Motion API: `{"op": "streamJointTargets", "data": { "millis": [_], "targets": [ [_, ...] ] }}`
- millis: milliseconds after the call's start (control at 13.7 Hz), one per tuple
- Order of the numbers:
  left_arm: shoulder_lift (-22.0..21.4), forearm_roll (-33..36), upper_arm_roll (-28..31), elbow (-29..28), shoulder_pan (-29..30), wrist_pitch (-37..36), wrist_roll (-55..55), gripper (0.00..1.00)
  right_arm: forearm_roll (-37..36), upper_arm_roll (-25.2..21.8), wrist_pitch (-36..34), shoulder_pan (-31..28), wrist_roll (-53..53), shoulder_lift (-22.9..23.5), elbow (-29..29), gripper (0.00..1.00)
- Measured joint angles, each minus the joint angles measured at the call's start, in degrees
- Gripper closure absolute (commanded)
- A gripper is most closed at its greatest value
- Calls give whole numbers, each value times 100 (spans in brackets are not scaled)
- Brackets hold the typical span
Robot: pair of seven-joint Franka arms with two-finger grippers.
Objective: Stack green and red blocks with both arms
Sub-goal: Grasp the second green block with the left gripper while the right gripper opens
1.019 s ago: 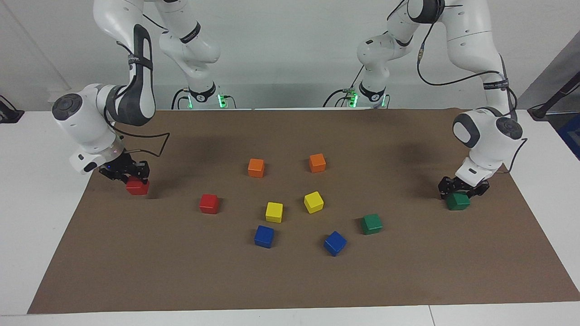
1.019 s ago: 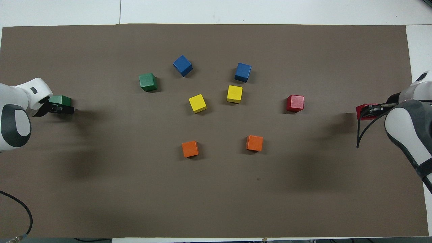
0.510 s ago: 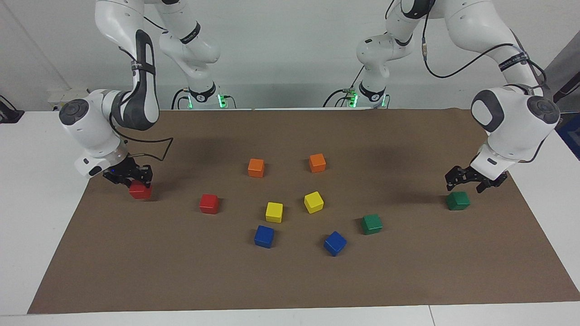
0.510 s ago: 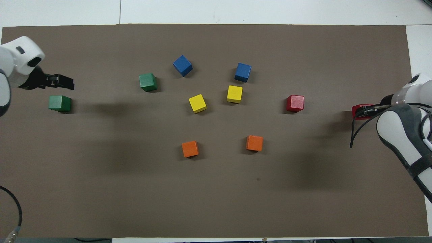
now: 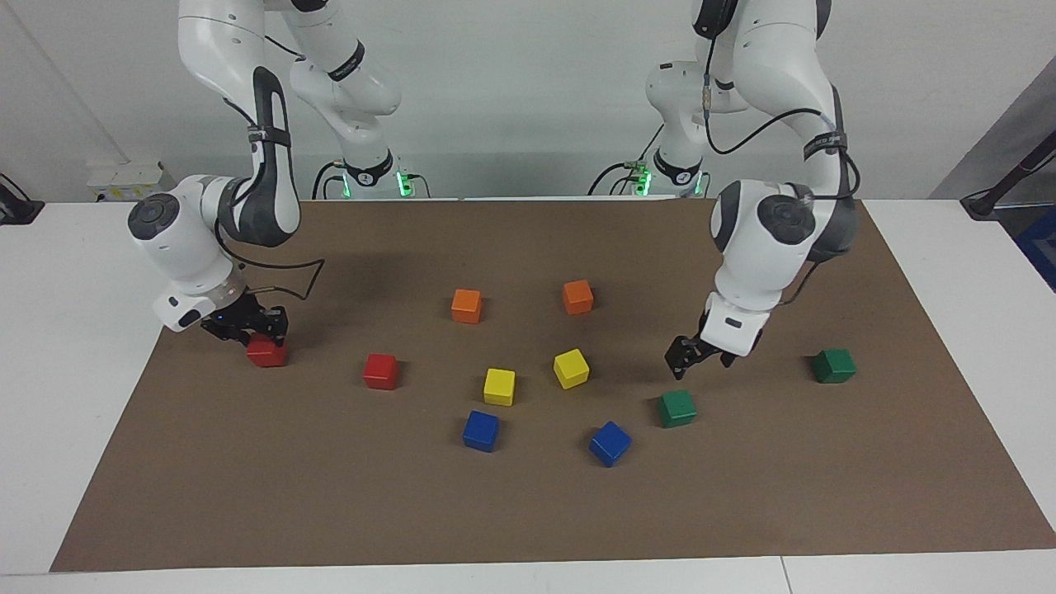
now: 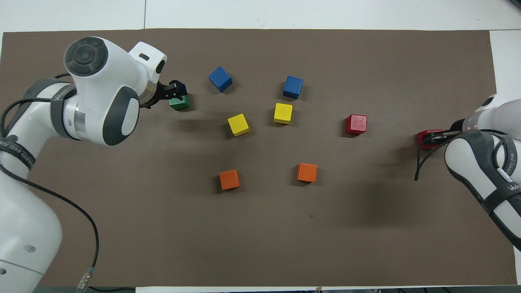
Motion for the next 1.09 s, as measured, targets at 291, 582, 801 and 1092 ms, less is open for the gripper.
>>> {"op": "streamJointTargets", "data": {
  "millis": [291,582,801,1092],
  "targets": [
    [620,138,85,516,17,139,-8,0,0,2,129,3,0,1,-75,100],
    [687,146,74,567,1,363,-8,0,0,2,155,3,0,1,-111,0],
    [764,146,69,570,-1,368,-8,0,0,2,156,3,0,1,-113,0],
    [1005,149,42,663,-85,376,-6,0,1,33,-185,122,158,-29,28,0]
  ]
}}
